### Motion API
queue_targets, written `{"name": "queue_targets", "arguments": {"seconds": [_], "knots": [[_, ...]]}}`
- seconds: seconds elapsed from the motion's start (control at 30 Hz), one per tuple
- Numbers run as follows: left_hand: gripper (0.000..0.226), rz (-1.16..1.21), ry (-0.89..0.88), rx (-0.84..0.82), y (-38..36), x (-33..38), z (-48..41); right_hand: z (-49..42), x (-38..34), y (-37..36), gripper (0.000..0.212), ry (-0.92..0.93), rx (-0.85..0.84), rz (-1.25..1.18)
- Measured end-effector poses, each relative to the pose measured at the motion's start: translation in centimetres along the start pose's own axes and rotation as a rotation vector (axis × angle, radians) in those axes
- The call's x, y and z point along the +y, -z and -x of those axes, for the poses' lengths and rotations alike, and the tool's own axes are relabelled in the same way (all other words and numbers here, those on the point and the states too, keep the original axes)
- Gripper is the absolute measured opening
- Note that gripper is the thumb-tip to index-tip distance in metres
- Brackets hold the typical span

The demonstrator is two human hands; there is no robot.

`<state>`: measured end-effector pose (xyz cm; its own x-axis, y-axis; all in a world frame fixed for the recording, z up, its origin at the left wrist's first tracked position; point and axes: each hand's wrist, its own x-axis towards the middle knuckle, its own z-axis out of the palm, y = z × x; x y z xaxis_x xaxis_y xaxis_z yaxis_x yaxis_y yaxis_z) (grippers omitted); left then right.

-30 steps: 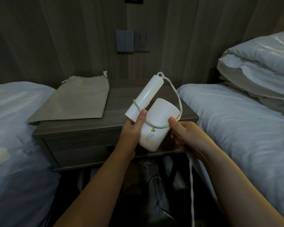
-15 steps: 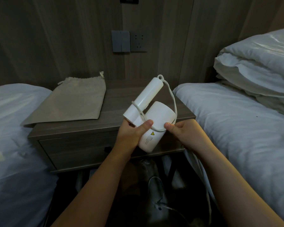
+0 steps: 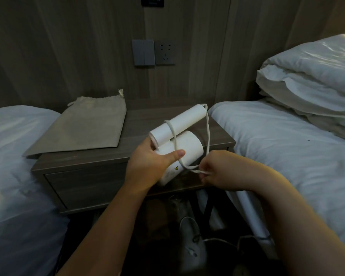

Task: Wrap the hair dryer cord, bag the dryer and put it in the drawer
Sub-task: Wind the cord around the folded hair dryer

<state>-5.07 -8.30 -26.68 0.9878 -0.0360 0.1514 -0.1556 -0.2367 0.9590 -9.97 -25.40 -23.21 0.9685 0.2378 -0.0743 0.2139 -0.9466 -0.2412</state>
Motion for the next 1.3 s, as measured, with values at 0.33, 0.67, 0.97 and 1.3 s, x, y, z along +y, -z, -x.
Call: {"name": "queue_targets", "arguments": {"seconds": [0.33, 0.67, 0.97, 1.3], "knots": [[0.051, -0.210, 0.018, -0.361, 2.2, 0.6, -0.3, 0.8, -1.9, 2.7, 0.031, -0.056, 0.357, 0.100], [0.051, -0.362, -0.024, -0.654, 1.4, -0.8, 0.4, 0.1, 0.7, 0.8, 0.025, 0.065, 0.274, -0.123], [0.054, -0.451, -0.101, -0.739, 0.8, -1.0, 0.7, -0.5, 2.2, -0.5, 0.023, -0.003, 0.218, -0.350], [0.043, -0.454, -0.064, -0.797, 0.7, -1.1, 0.7, -1.3, 2.3, -2.1, 0.021, 0.000, 0.154, -0.482]]}}
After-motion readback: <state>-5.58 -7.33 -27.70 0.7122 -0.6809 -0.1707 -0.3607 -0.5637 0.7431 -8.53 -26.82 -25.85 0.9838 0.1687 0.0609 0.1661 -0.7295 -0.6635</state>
